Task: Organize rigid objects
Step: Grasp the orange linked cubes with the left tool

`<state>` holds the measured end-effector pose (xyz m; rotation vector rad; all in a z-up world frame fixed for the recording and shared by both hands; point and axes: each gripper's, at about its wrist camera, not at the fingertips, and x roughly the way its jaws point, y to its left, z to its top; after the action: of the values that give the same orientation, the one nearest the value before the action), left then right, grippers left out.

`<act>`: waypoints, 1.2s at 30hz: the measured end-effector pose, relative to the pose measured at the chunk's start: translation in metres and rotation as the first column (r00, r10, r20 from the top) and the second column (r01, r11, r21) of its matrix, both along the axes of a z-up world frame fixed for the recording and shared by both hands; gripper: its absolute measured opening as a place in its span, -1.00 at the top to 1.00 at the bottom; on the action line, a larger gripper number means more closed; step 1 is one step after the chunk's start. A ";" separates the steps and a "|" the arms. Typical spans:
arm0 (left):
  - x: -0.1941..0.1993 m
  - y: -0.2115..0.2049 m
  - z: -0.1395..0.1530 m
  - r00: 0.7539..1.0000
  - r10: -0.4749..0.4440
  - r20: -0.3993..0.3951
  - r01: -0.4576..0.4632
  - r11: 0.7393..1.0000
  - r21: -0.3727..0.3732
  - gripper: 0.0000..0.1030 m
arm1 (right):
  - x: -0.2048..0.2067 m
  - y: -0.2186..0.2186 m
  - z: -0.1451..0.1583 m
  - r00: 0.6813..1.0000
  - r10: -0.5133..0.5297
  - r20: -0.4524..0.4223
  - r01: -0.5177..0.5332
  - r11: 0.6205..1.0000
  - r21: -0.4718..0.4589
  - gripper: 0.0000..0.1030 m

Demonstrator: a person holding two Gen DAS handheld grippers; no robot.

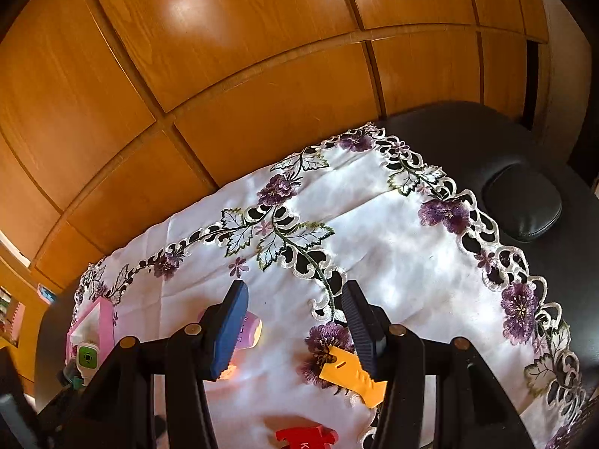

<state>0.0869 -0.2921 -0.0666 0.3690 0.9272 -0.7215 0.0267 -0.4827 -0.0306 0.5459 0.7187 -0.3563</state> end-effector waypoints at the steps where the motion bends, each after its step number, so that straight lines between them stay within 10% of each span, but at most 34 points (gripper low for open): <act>1: 0.004 -0.008 -0.005 1.000 -0.016 -0.008 0.016 1.000 0.010 -0.60 | 0.000 -0.001 0.000 1.000 -0.003 0.001 0.003 1.000 0.004 -0.02; 11: 0.035 -0.050 -0.040 0.995 -0.084 -0.045 0.088 0.992 0.095 -0.71 | 0.002 -0.007 -0.007 1.000 0.001 -0.010 0.000 0.998 0.060 -0.02; 16: 0.039 -0.050 -0.047 0.995 -0.087 -0.056 0.091 0.993 0.074 -0.19 | 0.003 -0.008 -0.008 1.000 0.001 -0.018 0.000 0.998 0.062 -0.02; 36: -0.062 0.032 -0.053 0.997 0.063 0.045 -0.062 0.998 -0.018 -0.18 | 0.002 -0.012 -0.015 0.999 0.006 -0.031 -0.003 0.995 0.103 -0.02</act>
<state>0.0252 -0.2604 -0.1195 0.3390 0.8857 -0.6612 0.0292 -0.4943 -0.0456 0.6367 0.7715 -0.3254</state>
